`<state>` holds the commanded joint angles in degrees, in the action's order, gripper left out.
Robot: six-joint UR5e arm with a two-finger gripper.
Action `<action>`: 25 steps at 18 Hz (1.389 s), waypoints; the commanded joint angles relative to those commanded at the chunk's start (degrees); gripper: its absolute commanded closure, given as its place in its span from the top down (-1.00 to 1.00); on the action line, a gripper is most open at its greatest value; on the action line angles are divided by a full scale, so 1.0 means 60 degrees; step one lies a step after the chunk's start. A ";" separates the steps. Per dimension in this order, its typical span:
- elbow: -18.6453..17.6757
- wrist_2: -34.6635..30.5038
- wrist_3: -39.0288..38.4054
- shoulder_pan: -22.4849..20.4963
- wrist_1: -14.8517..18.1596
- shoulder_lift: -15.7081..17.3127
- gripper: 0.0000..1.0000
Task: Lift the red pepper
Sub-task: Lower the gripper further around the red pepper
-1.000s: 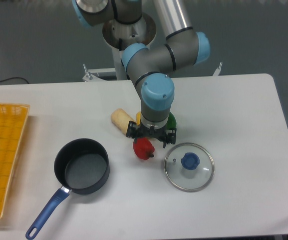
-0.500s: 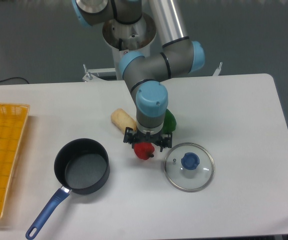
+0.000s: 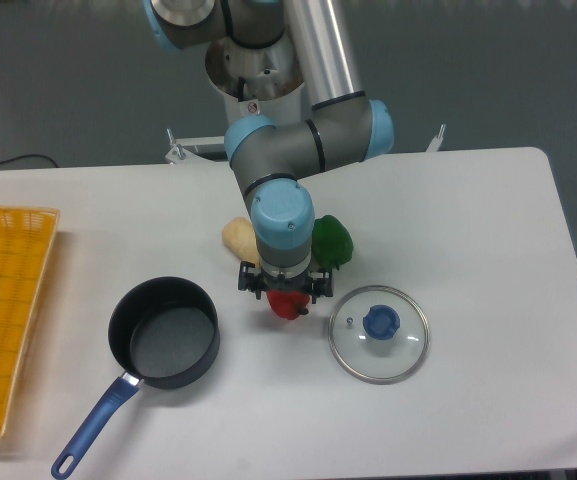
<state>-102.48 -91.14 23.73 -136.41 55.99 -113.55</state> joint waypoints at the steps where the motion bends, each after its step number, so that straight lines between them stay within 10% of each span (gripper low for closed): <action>1: 0.0000 -0.0044 0.0000 0.0000 0.0000 0.0000 1.00; 25: 0.0117 -0.0791 0.0073 0.0264 -0.0146 -0.0278 0.11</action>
<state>-101.78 -95.89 24.17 -134.83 55.11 -115.23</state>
